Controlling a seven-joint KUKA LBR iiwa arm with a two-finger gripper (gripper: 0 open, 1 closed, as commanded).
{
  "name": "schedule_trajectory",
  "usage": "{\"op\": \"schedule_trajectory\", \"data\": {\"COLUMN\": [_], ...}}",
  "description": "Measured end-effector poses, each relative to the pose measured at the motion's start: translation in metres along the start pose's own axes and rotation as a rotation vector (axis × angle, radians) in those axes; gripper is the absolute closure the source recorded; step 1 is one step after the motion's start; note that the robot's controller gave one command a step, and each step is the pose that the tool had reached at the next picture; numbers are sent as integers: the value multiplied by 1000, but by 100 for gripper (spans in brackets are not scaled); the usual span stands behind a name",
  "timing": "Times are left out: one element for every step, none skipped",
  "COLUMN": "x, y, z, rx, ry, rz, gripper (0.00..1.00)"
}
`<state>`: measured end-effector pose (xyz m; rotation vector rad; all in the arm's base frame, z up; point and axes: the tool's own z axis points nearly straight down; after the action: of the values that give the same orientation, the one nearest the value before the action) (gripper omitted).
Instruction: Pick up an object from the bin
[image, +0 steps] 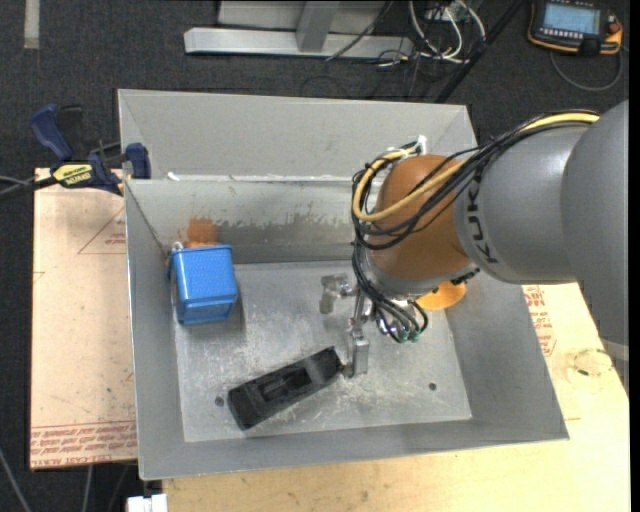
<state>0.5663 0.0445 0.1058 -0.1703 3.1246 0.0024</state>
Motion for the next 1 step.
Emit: {"op": "schedule_trajectory", "data": {"x": [32], "y": [17], "z": [25], "rx": [-1], "ry": [3], "rz": [-62], "gripper": [0]}}
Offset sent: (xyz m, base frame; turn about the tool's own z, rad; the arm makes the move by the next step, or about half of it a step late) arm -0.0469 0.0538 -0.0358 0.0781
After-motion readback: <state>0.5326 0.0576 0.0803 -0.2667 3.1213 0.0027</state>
